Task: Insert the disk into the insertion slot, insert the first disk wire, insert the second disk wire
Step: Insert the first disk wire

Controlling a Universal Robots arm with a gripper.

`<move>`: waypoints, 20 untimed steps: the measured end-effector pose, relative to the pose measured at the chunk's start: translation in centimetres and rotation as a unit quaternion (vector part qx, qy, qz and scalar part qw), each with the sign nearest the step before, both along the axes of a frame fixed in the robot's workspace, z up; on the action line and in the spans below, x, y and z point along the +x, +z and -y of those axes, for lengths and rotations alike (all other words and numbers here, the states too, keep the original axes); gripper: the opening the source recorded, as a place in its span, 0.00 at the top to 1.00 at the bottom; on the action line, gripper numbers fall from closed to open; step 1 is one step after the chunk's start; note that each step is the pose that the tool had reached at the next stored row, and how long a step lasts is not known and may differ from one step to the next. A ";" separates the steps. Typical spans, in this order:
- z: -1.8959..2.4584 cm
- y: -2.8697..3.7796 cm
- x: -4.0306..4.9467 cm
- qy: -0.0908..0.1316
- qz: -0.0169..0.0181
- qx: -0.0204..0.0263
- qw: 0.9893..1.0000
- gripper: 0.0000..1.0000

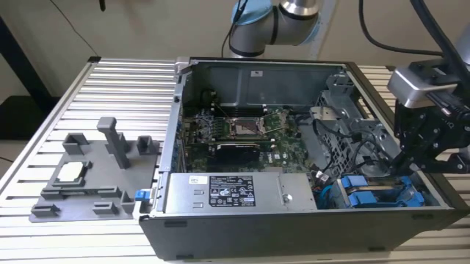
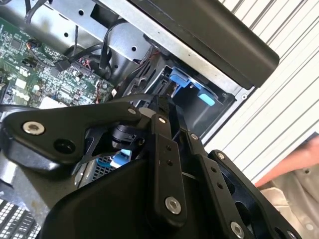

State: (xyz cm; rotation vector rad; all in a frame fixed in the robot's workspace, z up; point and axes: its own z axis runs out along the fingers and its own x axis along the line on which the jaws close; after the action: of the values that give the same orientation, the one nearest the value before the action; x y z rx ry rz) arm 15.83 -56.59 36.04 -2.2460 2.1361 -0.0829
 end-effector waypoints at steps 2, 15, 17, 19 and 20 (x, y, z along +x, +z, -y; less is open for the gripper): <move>0.00 -0.10 0.00 0.000 0.000 0.000 1.000 0.81; -0.01 -1.20 0.00 0.000 0.001 0.019 1.000 0.81; 0.00 -1.33 0.00 0.000 0.001 0.019 1.000 0.81; 0.01 -1.42 0.00 -0.002 0.001 0.019 1.000 0.81; 0.01 -1.48 0.00 -0.004 0.001 0.019 1.000 0.81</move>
State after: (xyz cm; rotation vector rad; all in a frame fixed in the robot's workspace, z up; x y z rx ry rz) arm 15.83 -56.60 34.56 -2.2170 2.1270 -0.0439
